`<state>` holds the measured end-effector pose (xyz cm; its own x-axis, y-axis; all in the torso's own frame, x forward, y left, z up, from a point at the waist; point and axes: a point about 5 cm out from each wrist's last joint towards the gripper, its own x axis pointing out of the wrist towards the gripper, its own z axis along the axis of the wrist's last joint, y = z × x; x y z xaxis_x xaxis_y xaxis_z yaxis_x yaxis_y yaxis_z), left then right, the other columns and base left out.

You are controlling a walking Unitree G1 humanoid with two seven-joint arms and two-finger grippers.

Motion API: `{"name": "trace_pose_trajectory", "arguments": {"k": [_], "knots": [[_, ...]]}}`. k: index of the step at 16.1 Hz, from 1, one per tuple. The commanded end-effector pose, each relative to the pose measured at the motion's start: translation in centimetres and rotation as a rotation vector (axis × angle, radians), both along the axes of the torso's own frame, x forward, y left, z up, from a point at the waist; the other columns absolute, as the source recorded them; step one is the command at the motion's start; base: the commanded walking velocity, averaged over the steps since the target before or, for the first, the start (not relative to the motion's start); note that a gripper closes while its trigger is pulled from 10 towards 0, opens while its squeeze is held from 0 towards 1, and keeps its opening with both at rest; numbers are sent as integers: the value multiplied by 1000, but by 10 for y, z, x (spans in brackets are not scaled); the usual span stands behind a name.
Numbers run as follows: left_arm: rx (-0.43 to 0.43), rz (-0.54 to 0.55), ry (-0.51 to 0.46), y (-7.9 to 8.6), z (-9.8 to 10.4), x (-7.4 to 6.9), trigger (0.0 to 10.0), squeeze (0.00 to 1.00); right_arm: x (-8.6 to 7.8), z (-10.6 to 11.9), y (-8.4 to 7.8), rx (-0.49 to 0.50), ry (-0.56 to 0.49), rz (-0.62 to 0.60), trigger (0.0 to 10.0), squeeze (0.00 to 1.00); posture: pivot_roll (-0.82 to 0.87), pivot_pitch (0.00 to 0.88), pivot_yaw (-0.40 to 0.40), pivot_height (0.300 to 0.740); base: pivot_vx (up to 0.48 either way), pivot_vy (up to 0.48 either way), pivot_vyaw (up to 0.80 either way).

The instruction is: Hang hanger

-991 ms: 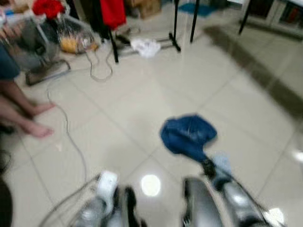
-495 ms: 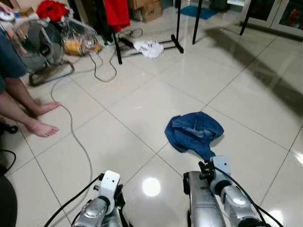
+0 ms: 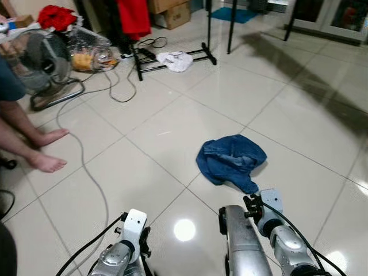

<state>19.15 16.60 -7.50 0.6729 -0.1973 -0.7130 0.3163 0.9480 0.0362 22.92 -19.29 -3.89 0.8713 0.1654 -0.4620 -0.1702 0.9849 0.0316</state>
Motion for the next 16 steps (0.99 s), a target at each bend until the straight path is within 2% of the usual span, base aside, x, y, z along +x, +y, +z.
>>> {"name": "trace_pose_trajectory", "arguments": {"k": [1, 16], "knots": [[7, 5, 49, 4, -6, -10, 10000, 0, 1, 1, 2, 6, -6, -1, 10000, 0, -199, 27, 121, 543, 364, 0, 0], [26, 11, 71, 9, -7, -13, 10000, 0, 2, 1, 2, 9, -2, -19, 10000, 0, -198, 18, 129, 543, 406, 0, 0]]}}
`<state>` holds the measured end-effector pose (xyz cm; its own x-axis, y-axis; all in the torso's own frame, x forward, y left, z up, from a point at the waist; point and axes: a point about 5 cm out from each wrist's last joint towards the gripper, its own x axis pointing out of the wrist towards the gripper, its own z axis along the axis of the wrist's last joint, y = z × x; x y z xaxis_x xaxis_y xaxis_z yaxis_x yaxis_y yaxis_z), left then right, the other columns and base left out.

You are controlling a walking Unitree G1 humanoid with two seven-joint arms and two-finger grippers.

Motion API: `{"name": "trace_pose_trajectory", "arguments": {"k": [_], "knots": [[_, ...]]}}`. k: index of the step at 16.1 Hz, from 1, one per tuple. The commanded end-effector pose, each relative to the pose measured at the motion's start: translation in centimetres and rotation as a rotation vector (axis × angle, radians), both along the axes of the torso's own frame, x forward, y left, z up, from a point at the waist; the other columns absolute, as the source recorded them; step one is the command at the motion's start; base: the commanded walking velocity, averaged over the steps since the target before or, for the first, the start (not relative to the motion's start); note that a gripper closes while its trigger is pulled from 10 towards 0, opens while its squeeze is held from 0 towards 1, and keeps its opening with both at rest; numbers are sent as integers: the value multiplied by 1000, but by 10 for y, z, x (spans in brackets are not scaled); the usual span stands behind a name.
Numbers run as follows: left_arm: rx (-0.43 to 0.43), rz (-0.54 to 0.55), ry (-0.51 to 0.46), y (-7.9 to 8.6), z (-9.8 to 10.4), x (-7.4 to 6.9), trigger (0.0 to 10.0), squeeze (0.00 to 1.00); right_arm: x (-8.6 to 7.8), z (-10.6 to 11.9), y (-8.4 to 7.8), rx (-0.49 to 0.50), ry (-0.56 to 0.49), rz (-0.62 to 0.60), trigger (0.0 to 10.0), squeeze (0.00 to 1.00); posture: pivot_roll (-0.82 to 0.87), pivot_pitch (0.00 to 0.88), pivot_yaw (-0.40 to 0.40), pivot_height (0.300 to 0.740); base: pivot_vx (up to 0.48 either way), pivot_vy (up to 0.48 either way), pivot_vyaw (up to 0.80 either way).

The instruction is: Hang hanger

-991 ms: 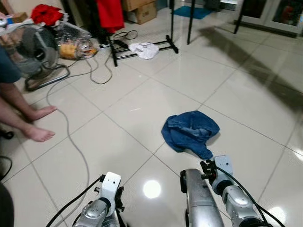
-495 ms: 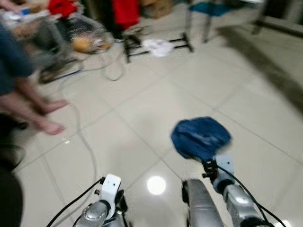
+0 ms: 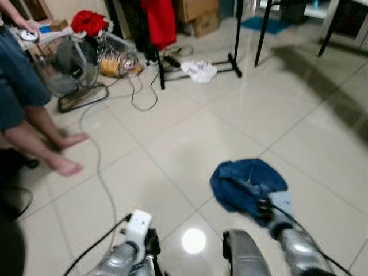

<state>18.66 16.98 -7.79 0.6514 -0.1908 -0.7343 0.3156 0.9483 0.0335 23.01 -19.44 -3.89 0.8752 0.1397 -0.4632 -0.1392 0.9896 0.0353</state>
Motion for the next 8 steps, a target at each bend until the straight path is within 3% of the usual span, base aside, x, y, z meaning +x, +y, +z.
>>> {"name": "trace_pose_trajectory", "arguments": {"k": [1, 5, 8], "knots": [[19, 10, 41, 5, -5, -8, 10000, 0, 2, 1, 3, 5, -4, 11, 10000, 0, -198, 18, 129, 543, 424, 0, 0], [19, 11, 48, 4, -5, -9, 10000, 0, 1, 1, 3, 4, -2, 6, 10000, 0, -198, 18, 128, 543, 420, 60, 0], [20, 12, 51, 3, -6, -10, 10000, 0, 1, 0, 2, 2, 0, 5, 10000, 0, -197, 20, 126, 543, 410, 249, -544]]}}
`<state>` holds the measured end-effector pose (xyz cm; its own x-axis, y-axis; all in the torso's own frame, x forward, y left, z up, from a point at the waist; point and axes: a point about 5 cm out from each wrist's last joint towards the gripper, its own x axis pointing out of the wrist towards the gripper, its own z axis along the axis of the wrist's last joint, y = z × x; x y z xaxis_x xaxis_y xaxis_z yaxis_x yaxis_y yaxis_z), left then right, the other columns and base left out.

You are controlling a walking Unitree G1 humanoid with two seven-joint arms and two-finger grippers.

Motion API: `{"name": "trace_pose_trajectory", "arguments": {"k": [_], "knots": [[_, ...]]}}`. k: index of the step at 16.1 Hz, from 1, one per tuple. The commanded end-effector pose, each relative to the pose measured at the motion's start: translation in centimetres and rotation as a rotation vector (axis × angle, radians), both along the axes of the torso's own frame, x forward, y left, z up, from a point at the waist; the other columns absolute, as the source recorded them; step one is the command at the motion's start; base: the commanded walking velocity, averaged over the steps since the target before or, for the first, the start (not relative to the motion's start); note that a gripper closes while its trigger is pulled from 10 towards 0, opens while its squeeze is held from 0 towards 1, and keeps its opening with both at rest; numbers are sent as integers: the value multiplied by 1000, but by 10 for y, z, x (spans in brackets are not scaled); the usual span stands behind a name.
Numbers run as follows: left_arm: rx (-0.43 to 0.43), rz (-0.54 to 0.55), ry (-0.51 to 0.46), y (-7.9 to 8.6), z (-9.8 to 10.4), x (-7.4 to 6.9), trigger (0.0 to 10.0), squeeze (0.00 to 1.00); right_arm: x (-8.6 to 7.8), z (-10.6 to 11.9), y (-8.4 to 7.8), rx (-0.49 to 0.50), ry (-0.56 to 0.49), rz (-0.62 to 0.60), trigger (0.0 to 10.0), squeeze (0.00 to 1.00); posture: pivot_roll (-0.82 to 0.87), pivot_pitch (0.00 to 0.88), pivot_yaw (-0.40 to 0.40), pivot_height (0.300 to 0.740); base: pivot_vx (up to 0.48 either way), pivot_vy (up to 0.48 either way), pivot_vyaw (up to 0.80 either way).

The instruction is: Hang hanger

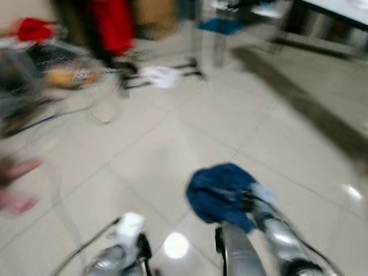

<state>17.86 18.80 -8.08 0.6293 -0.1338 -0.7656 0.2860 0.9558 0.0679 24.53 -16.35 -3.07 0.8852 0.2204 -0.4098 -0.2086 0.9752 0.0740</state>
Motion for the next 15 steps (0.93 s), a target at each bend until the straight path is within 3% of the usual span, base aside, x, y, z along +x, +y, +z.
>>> {"name": "trace_pose_trajectory", "arguments": {"k": [1, 15], "knots": [[-27, -20, 15, -15, -3, -2, 10000, 0, -14, -8, -29, -47, 51, -62, 10000, 0, -196, 21, 126, 543, 409, 247, -550], [-22, -25, 12, -15, -3, -1, 10000, 0, -15, -9, -30, -38, 56, -78, 10000, 0, -199, 22, 131, 543, 405, 257, -40]]}}
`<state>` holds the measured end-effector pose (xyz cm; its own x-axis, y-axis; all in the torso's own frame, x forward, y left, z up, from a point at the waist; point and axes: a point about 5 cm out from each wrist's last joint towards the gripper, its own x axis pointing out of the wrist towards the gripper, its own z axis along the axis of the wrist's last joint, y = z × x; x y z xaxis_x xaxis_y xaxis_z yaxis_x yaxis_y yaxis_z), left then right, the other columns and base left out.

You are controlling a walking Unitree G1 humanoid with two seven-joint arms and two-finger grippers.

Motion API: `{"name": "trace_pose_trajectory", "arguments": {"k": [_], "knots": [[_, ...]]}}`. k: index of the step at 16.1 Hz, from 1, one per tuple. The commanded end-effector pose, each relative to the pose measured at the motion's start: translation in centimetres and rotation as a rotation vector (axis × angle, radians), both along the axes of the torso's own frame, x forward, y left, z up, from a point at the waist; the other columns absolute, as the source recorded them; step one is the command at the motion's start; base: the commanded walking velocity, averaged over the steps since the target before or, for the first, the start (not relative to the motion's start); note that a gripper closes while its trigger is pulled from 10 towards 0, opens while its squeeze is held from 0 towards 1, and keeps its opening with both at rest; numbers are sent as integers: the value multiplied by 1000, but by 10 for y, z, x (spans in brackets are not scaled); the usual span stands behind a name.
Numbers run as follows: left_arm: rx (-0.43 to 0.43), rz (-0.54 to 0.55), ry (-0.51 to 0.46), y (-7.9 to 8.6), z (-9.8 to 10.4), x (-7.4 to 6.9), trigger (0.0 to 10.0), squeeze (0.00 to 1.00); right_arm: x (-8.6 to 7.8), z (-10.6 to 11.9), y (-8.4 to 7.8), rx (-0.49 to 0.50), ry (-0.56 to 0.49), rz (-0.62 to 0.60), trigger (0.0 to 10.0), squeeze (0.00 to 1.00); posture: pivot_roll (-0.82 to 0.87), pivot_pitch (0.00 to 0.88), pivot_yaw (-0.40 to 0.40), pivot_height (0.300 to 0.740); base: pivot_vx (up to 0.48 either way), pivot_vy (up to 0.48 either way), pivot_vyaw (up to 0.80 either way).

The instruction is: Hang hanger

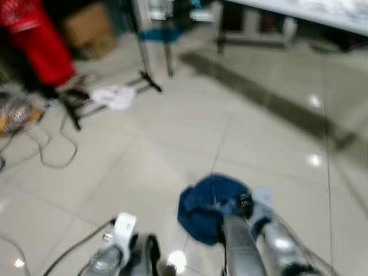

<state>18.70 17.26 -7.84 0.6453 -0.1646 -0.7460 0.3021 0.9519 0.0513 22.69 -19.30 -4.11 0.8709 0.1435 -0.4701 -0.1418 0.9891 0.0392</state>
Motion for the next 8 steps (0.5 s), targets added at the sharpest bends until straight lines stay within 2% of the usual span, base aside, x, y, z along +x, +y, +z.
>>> {"name": "trace_pose_trajectory", "arguments": {"k": [1, 4, 5, 8], "knots": [[2, -8, 35, -1, -5, -9, 10000, 0, 3, 2, 0, 7, -4, -13, 10000, 0, -199, 22, 131, 543, 379, 296, 0], [2, -10, 31, -1, -4, -8, 10000, 0, 3, 2, 0, 8, -5, -12, 10000, 0, -197, 22, 130, 543, 377, 295, 0], [1, -11, 28, 0, -4, -8, 10000, 0, 3, 2, 0, 8, -4, -13, 10000, 0, -197, 22, 130, 543, 251, 0, 0], [-6, -11, 21, 0, -4, -8, 10000, 0, 3, 2, 0, 10, -2, -19, 10000, 0, -196, 23, 131, 543, 0, 0, 0]]}}
